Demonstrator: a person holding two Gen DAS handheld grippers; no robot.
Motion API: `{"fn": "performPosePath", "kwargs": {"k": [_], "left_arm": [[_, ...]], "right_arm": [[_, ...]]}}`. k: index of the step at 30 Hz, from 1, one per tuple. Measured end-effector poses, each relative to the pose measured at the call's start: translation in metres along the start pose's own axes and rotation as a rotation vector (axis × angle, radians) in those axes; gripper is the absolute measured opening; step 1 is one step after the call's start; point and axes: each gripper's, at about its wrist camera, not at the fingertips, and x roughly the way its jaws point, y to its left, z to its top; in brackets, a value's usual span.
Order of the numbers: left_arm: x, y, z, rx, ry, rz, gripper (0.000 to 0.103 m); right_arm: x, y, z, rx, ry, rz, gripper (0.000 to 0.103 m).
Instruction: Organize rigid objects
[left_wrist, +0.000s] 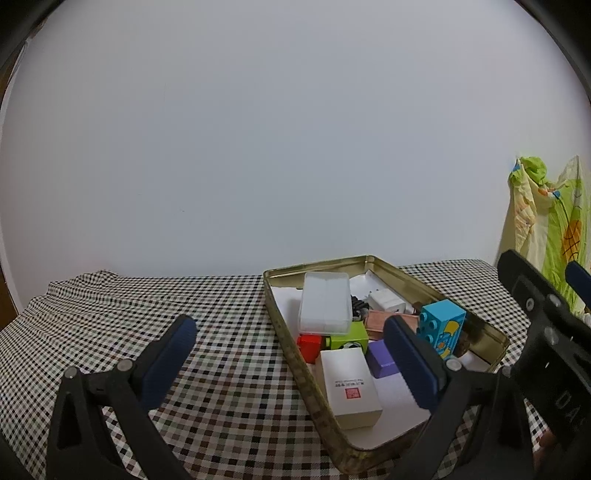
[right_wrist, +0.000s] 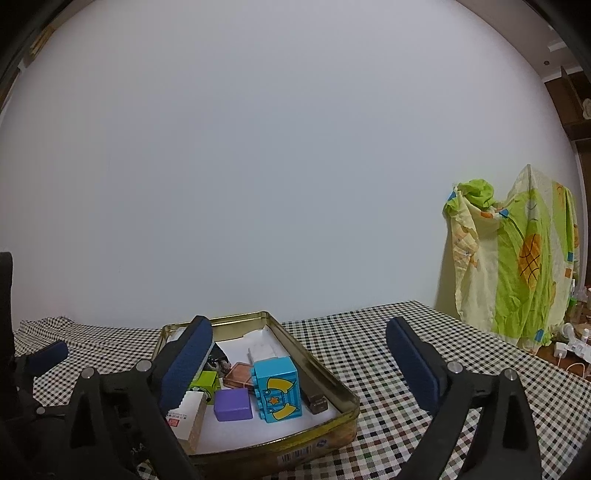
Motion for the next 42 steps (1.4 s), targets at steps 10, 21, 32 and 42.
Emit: {"fn": "performPosePath", "kwargs": {"k": [10,21,32,42], "left_arm": [[-0.003,-0.001,-0.002,0.013,-0.010,0.005,0.102],[-0.004,0.001,-0.001,0.015,-0.006,0.006,0.102],[-0.004,0.000,-0.001,0.015,-0.005,0.006,0.102],[-0.001,0.005,-0.002,0.013,0.007,-0.025,0.102]], "right_arm": [[-0.009,-0.002,-0.001,-0.011,-0.031,-0.025,0.098],[-0.014,-0.007,-0.002,-0.012,-0.035,-0.026,0.098],[-0.011,-0.003,0.001,-0.005,-0.029,-0.036,0.098],[-0.006,-0.003,0.000,-0.006,-0.020,-0.027,0.098]]}}
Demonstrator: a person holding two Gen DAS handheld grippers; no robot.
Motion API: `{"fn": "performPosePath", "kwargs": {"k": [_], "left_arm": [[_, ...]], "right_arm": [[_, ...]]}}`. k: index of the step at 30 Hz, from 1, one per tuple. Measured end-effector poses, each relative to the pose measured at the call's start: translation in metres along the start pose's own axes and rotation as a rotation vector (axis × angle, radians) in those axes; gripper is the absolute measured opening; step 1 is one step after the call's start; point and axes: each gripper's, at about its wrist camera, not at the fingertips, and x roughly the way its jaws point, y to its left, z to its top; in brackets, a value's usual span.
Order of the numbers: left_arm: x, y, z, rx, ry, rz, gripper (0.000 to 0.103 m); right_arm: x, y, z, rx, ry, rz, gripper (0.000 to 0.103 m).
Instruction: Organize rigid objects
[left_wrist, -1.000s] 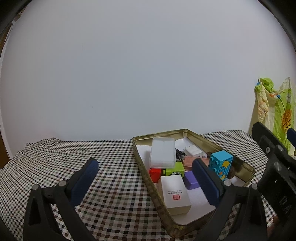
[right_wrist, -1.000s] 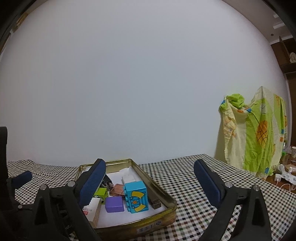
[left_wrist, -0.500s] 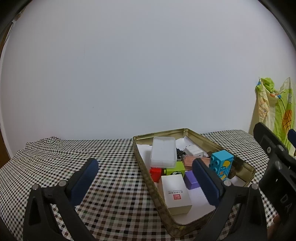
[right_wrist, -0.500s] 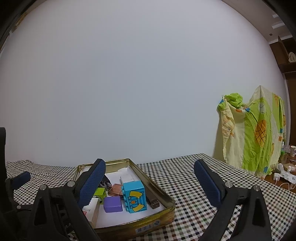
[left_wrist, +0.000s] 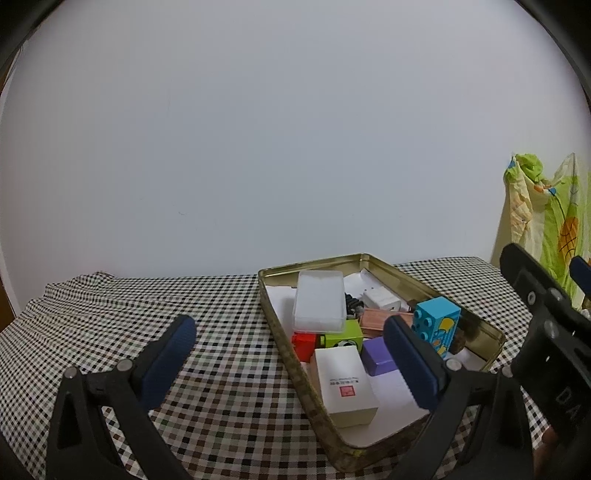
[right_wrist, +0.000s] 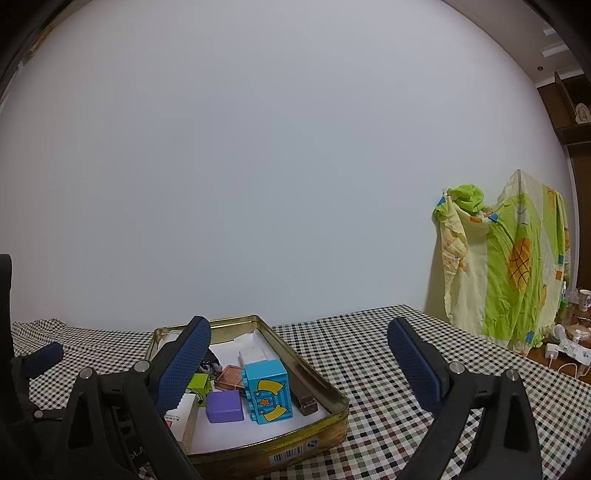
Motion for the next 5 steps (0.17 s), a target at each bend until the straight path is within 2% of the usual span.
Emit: {"fn": "performPosePath", "kwargs": {"k": [5], "left_arm": [[-0.0004,0.0011,-0.0007,-0.002,0.003,0.005,0.102]], "right_arm": [[0.0001,-0.0019,-0.0013,0.000,0.007,-0.001,0.098]]}}
